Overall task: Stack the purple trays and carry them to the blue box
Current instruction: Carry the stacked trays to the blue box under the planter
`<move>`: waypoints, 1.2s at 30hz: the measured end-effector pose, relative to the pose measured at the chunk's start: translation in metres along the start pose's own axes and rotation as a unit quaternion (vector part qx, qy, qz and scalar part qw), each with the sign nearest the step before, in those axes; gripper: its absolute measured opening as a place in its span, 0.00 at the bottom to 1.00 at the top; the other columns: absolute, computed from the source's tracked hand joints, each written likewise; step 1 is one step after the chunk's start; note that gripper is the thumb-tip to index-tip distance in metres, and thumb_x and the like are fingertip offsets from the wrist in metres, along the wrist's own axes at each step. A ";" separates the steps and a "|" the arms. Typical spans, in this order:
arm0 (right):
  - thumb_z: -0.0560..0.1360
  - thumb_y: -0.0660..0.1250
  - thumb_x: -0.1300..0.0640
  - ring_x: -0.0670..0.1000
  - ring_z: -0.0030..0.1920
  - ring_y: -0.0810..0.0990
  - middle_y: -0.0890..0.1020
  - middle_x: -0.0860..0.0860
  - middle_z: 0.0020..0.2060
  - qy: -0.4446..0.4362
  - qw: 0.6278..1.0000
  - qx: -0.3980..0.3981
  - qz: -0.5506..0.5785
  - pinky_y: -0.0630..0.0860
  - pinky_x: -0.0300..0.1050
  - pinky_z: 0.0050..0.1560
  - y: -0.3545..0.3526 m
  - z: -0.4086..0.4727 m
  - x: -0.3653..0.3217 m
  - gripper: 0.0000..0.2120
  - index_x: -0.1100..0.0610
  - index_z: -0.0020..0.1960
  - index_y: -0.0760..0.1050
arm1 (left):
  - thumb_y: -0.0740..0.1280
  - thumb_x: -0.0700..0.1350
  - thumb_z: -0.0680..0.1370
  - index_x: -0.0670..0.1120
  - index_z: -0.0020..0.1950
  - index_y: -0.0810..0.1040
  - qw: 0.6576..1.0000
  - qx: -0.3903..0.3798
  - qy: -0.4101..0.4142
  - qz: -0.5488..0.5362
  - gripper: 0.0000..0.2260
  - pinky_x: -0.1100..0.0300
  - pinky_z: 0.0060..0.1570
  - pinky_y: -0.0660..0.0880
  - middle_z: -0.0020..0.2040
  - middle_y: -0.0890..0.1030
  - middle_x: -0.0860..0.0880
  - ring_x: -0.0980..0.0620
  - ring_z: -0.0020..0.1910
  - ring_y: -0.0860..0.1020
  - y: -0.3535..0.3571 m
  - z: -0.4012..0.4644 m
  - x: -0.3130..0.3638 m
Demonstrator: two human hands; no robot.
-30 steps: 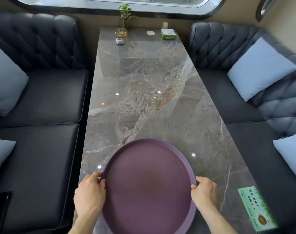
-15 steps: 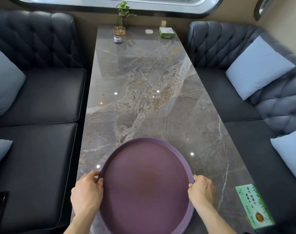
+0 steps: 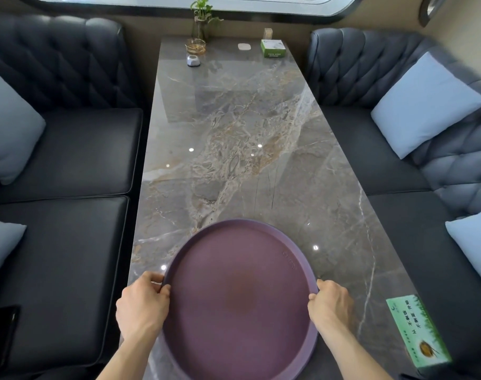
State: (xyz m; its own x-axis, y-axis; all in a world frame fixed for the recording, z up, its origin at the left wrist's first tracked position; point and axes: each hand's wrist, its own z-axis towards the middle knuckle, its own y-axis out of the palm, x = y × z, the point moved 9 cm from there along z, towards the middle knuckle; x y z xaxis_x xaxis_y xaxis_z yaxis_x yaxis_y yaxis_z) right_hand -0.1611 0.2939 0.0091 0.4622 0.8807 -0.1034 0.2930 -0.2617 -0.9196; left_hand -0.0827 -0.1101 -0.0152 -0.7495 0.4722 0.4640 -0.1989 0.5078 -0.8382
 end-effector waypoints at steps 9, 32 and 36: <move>0.77 0.67 0.61 0.57 0.53 0.81 0.83 0.53 0.55 0.009 1.000 -0.002 0.002 0.78 0.47 0.47 -0.002 -0.001 0.000 0.12 0.57 0.59 0.80 | 0.73 0.48 0.71 0.55 0.43 0.80 0.999 -0.003 0.015 0.043 0.04 0.55 0.40 0.71 0.42 0.85 0.52 0.43 0.41 0.78 0.000 0.007 0.004; 0.80 0.60 0.58 0.60 0.61 0.76 0.79 0.57 0.59 0.057 0.981 0.000 0.186 0.75 0.53 0.57 0.040 -0.004 0.023 0.22 0.48 0.73 0.67 | 0.62 0.54 0.80 0.45 0.51 0.72 0.993 -0.102 -0.060 0.018 0.12 0.52 0.44 0.68 0.47 0.79 0.44 0.45 0.43 0.71 0.030 -0.006 -0.013; 0.80 0.59 0.60 0.59 0.65 0.73 0.77 0.55 0.64 0.048 0.966 -0.030 0.252 0.72 0.55 0.62 0.036 -0.003 0.020 0.24 0.44 0.74 0.64 | 0.67 0.54 0.77 0.47 0.50 0.72 0.992 -0.101 -0.074 -0.024 0.12 0.52 0.47 0.71 0.44 0.77 0.49 0.45 0.44 0.73 0.025 -0.010 -0.014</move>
State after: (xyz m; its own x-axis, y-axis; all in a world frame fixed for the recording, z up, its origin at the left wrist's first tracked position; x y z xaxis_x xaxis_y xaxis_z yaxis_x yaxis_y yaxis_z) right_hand -0.1387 0.3007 -0.0252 0.6340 0.5951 -0.4938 0.0565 -0.6725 -0.7379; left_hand -0.0709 -0.0971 -0.0395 -0.8299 0.3401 0.4423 -0.1174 0.6685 -0.7344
